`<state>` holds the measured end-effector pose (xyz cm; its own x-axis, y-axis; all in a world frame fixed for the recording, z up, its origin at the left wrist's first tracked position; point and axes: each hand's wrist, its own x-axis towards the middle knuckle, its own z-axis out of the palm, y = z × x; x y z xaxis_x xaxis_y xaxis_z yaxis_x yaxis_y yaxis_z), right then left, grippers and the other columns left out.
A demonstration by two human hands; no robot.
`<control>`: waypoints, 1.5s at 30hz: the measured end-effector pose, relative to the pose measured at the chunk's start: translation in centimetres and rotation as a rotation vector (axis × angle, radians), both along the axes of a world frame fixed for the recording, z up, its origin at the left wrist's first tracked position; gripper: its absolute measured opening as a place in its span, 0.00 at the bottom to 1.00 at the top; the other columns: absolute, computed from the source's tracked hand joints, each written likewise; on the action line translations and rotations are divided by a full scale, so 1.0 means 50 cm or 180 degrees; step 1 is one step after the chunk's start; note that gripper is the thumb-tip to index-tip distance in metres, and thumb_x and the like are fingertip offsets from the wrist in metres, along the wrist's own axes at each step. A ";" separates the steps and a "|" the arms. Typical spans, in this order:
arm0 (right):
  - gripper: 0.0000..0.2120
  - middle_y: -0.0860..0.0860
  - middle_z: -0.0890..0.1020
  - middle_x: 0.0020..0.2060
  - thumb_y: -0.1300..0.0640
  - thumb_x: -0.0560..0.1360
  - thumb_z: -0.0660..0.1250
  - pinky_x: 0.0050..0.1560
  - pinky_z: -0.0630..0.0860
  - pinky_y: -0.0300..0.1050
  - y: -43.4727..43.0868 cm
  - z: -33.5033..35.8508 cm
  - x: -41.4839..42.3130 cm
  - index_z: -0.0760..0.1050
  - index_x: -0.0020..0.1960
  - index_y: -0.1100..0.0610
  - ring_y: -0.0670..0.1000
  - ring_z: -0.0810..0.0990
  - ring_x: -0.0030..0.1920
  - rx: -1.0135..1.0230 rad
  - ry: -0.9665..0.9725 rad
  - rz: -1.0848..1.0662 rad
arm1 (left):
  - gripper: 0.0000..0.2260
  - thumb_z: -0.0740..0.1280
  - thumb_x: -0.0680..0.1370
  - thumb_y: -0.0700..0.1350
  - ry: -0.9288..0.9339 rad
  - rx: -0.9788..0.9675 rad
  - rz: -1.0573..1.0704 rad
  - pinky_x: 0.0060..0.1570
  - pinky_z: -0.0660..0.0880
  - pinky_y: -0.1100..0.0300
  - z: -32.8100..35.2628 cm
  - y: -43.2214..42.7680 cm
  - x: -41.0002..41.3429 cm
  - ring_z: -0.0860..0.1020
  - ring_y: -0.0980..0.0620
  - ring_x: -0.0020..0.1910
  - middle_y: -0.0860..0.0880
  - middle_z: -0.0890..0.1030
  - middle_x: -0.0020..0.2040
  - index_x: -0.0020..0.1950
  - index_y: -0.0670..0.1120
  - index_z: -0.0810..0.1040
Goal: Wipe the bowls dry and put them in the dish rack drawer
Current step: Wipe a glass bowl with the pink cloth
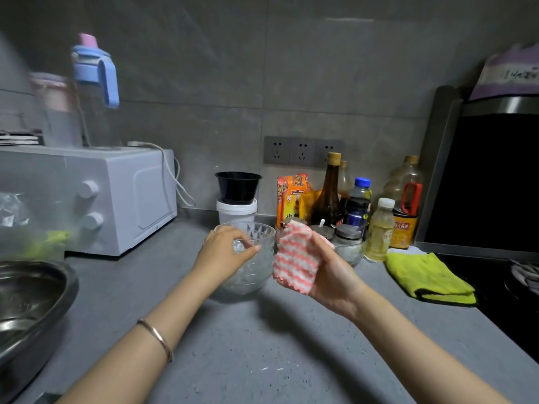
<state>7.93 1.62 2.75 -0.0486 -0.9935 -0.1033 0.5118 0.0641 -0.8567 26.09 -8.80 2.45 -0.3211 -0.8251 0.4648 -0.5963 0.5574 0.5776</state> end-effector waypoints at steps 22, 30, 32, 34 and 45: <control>0.17 0.50 0.79 0.62 0.50 0.81 0.56 0.63 0.73 0.54 0.033 0.047 -0.017 0.72 0.67 0.49 0.52 0.78 0.61 -0.1066 0.0427 -0.0608 | 0.17 0.62 0.76 0.55 0.2417 0.0126 -0.1042 0.46 0.69 0.64 0.096 0.118 0.012 0.73 0.57 0.39 0.48 0.74 0.37 0.38 0.41 0.70; 0.22 0.33 0.64 0.70 0.40 0.79 0.50 0.72 0.61 0.44 0.068 0.027 0.072 0.63 0.72 0.40 0.37 0.62 0.71 -0.1938 0.2842 -0.0821 | 0.16 0.60 0.79 0.54 0.2715 0.1021 -0.0494 0.25 0.63 0.71 0.002 0.176 -0.016 0.64 0.58 0.26 0.55 0.66 0.26 0.33 0.49 0.67; 0.24 0.34 0.63 0.70 0.33 0.77 0.46 0.70 0.60 0.42 0.076 -0.011 0.093 0.62 0.70 0.36 0.36 0.60 0.71 -0.2042 0.3861 -0.0988 | 0.16 0.59 0.80 0.51 0.3032 0.1250 -0.0465 0.23 0.64 0.72 -0.011 0.196 -0.029 0.67 0.60 0.23 0.57 0.69 0.23 0.35 0.47 0.71; 0.24 0.36 0.64 0.69 0.33 0.77 0.47 0.68 0.61 0.41 0.091 -0.034 0.102 0.63 0.70 0.36 0.37 0.61 0.70 -0.2252 0.4526 -0.1277 | 0.17 0.56 0.82 0.50 0.3193 0.1399 -0.0329 0.22 0.67 0.72 -0.019 0.205 -0.034 0.72 0.63 0.21 0.57 0.73 0.21 0.38 0.45 0.75; 0.17 0.38 0.76 0.58 0.44 0.80 0.50 0.72 0.57 0.50 0.073 -0.014 0.130 0.73 0.63 0.38 0.37 0.70 0.61 -0.2309 0.4648 -0.2069 | 0.19 0.56 0.82 0.50 0.3424 0.1273 0.0077 0.23 0.65 0.72 -0.024 0.218 -0.042 0.70 0.63 0.20 0.56 0.71 0.20 0.33 0.45 0.70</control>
